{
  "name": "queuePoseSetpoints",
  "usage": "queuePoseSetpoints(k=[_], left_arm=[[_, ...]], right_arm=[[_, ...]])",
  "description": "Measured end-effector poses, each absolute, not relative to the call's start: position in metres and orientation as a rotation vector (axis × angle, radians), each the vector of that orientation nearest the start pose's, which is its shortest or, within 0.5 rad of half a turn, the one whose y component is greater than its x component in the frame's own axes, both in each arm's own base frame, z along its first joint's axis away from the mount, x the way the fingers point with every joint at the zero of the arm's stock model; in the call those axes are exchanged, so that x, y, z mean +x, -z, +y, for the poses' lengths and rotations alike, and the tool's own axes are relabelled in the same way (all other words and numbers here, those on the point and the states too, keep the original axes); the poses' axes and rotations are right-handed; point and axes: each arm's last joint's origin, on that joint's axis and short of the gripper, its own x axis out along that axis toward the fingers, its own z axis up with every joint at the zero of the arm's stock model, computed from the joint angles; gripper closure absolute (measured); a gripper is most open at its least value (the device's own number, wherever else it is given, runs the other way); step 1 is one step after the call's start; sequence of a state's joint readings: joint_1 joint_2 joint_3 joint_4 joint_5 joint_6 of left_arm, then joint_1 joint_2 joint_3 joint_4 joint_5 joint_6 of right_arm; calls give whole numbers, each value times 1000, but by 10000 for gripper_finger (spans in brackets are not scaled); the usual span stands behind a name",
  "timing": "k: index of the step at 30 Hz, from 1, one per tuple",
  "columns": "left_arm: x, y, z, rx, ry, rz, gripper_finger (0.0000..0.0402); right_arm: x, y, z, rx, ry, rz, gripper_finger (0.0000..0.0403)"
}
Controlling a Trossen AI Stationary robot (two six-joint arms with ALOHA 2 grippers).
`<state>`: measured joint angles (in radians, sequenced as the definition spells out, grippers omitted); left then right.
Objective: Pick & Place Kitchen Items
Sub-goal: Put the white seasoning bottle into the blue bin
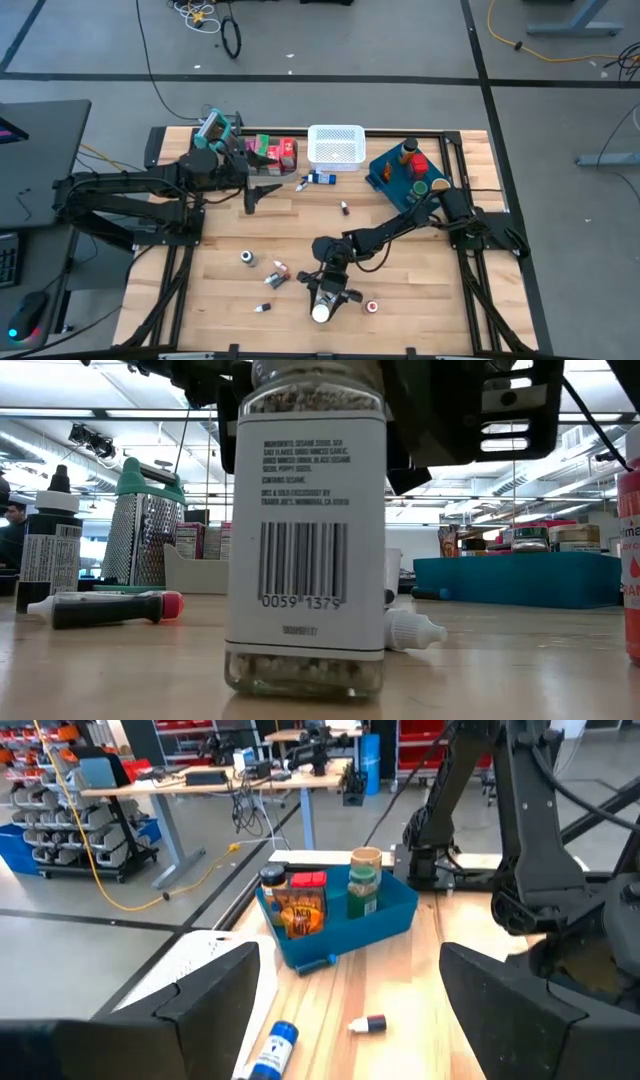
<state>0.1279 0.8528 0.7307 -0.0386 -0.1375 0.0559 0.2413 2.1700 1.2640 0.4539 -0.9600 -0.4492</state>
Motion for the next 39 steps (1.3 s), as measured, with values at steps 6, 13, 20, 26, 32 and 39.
queuePoseSetpoints(k=[6,13,20,26,32,39], left_arm=[[190,-314,28,56,-259,191,85],[190,-315,28,56,-259,189,85],[190,-315,28,56,-259,182,85],[190,-315,28,56,-260,183,85],[190,-315,28,56,-260,183,85],[190,-315,28,60,-260,184,85]], right_arm=[[430,-148,110,-219,-1178,138,181],[428,-204,79,-340,-807,143,182],[388,-258,54,-423,-395,449,183],[343,-292,42,-349,-133,636,183],[289,-283,29,-277,107,725,183],[235,-270,9,-336,598,579,179]])
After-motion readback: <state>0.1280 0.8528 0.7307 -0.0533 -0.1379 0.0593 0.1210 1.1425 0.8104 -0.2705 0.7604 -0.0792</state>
